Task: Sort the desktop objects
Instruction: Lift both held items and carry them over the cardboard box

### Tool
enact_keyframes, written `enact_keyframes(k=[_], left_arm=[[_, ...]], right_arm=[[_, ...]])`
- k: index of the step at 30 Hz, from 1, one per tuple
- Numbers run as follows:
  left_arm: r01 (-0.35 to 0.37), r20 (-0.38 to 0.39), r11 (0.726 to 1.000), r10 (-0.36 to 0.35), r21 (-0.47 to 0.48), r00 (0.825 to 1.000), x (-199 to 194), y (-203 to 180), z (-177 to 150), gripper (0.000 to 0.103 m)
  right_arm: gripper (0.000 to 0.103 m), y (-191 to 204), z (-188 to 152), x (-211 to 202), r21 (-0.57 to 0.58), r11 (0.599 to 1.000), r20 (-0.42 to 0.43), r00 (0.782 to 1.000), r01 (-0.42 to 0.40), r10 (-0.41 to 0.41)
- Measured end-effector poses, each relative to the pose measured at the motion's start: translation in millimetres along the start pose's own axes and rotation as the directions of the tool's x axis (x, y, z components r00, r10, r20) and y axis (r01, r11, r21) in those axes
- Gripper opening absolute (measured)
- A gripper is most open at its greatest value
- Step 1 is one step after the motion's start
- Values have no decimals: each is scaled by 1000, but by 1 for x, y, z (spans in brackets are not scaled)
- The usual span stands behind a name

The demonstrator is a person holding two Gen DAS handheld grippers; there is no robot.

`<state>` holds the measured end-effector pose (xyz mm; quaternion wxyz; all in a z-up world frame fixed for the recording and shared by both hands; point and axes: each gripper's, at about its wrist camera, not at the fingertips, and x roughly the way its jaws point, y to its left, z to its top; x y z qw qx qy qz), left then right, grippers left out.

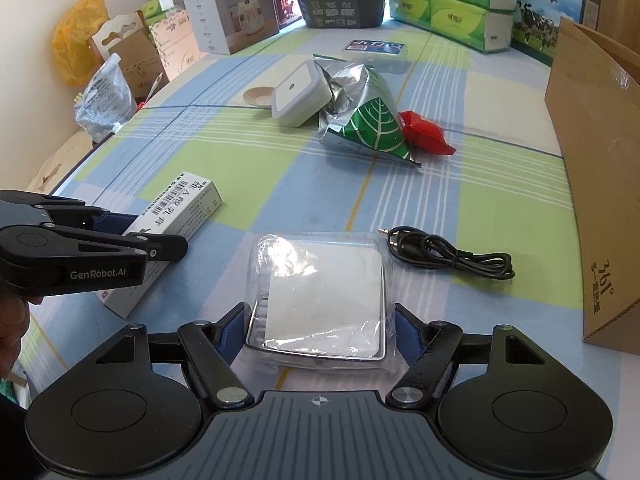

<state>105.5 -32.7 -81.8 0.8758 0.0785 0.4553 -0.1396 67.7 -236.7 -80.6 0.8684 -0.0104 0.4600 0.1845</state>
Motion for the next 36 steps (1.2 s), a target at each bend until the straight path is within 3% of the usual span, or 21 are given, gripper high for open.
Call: enact_keyframes(k=[7,19,26,36], left_arm=[[2,69,999,0,-34,998,-14,3,4,33],[30,61,999,-28,-34,998,-17,-3,5,33],[45,54,998,-43,-47,998,-20,-3,5,33],[54,50,997,-52,-48,997,-46,-14,3,33]], right_arm=[[67,3,2,-5,-12,1000,33,999,9,-9],[67,5,8,-16,-12,999,92,995,30,-29],[66,5,6,-16,-12,999,84,996,36,-35],[66,4,0,-48,17,999,125,991,42,-43]])
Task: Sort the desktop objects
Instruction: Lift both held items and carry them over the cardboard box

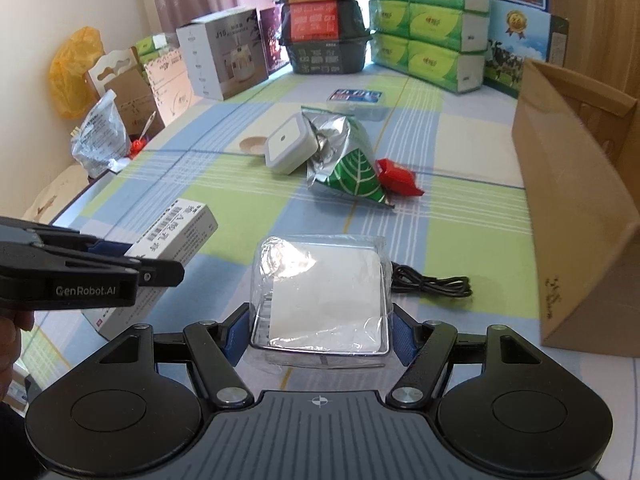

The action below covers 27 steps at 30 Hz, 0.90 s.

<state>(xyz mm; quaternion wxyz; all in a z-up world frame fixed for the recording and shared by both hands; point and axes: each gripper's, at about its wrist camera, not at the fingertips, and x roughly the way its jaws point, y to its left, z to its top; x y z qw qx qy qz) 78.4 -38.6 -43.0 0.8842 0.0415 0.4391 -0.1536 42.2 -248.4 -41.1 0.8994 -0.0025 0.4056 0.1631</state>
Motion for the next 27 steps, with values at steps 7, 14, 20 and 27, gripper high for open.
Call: enact_keyframes(k=[7,14,20,27], left_arm=[[-11,34,1000,11,17,999,-34,-18,6,33],[19,77,998,-23,58,997,-64,-52,28,33],[64,115,993,-75,99,991,-81,-92,50,33],[141,116,981,-157,133,981,-82,-142,69,33]], right_arm=[[66,-5,16,-44,-8,1000,70,997,13,-12],[66,-24,37,-93,-2,999,134,990,36,-36],[66,-54,46,-130,17,995,169,981,94,-96],[66,-98,47,-160,54,982,181,966,180,-187]])
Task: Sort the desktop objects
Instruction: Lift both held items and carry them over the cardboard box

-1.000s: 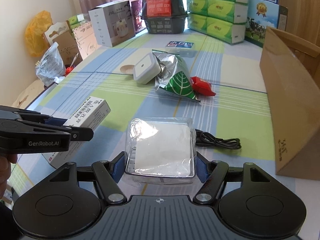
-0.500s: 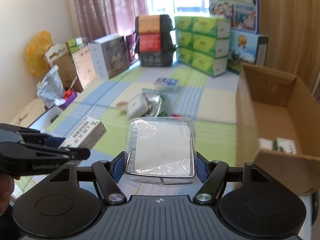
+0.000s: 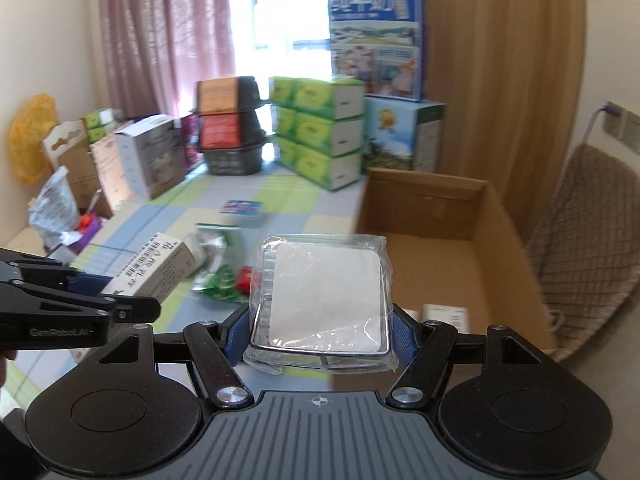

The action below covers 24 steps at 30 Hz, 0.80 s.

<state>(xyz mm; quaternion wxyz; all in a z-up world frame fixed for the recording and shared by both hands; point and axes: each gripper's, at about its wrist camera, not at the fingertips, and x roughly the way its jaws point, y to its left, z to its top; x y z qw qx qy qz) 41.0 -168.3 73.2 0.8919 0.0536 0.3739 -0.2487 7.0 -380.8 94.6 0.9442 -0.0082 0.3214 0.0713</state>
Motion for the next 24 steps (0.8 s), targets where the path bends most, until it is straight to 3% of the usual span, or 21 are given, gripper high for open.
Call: enact_keyframes(k=[10,24], left_arm=[[73,-21,996,-72,59,997,24,-55,23,33],[116,-41,989,-112,97,993,62,-93,53,33]], right_arm=[[66,-64,2,-9,38,995,-10,995,95,-95],[66,-112,7,6,72,990,-23,993,121,-120]])
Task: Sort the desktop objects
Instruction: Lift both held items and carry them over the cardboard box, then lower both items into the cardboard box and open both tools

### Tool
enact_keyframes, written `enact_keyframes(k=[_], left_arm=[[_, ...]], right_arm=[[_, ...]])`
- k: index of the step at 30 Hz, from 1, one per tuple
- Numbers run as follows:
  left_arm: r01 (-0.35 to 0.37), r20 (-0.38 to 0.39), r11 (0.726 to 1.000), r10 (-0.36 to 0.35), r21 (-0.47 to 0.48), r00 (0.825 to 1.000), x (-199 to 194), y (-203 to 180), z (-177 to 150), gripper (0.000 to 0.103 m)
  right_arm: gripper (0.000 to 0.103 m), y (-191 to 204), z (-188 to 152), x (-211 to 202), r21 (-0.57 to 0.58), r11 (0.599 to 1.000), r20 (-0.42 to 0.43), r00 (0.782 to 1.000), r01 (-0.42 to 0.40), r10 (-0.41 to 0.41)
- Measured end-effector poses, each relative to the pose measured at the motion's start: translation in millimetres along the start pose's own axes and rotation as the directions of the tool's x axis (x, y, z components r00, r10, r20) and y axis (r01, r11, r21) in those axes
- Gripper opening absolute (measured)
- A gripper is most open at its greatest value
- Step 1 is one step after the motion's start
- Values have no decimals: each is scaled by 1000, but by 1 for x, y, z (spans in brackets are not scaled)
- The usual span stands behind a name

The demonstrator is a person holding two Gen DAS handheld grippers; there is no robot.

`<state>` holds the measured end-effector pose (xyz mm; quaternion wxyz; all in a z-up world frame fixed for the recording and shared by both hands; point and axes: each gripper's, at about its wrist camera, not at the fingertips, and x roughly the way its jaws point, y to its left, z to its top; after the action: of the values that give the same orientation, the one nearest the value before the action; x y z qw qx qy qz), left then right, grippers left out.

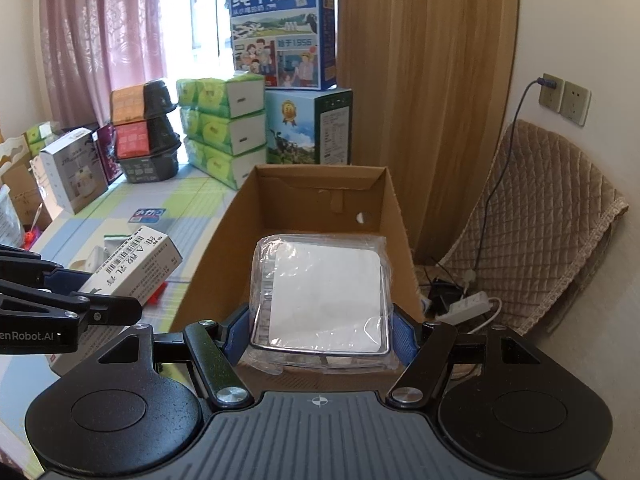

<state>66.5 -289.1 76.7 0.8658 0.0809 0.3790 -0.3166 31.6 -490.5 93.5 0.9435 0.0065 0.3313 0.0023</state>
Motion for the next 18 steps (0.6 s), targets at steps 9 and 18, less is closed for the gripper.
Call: enact_keyframes(k=[9,18], left_arm=[[42,-4,999,-42,-28,999,31,-5,23,33],[75,-1,996,-75,-45,997,68,-12,33,33]], right_arm=[[67,-20,12,28,10,1000,-19,1000,14,-14],[66,-35,12,49,23,999,-43,998,35,-34]])
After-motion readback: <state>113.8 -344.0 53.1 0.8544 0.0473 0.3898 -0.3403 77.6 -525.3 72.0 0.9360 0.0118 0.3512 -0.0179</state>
